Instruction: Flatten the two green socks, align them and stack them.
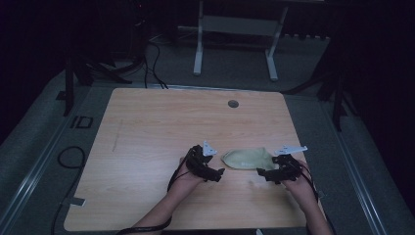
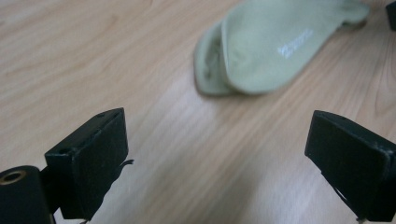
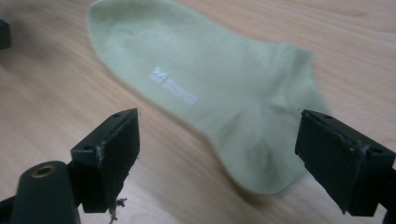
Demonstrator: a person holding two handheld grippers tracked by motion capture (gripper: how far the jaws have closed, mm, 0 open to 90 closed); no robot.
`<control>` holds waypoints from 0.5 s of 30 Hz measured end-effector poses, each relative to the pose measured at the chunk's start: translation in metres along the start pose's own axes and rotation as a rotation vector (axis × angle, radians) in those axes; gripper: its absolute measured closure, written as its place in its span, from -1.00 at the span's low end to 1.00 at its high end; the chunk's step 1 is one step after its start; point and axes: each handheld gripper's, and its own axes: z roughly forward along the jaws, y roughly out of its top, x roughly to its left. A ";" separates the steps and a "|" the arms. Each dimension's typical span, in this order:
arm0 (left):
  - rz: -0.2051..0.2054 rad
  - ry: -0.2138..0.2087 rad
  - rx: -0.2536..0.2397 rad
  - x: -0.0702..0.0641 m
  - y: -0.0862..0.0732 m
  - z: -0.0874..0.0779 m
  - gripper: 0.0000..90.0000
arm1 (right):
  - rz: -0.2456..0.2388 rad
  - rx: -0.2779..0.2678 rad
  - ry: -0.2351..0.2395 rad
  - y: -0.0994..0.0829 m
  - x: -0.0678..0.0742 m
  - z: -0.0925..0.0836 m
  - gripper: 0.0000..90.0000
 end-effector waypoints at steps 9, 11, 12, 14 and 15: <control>-0.010 -0.006 -0.016 -0.001 -0.016 -0.015 -0.93 | -0.032 0.008 0.047 -0.013 0.016 0.000 -0.69; -0.004 0.001 -0.013 -0.001 -0.020 -0.019 -0.93 | -0.046 -0.005 0.068 -0.015 0.018 -0.001 -0.70; -0.010 -0.002 -0.017 0.000 -0.022 -0.021 -0.93 | -0.048 -0.007 0.078 -0.017 0.019 -0.002 -0.71; -0.025 -0.003 -0.025 0.001 -0.028 -0.024 -0.93 | -0.062 -0.013 0.085 -0.020 0.021 -0.002 -0.71; -0.030 -0.006 -0.021 0.002 -0.031 -0.027 -0.93 | -0.070 -0.018 0.084 -0.022 0.022 -0.002 -0.71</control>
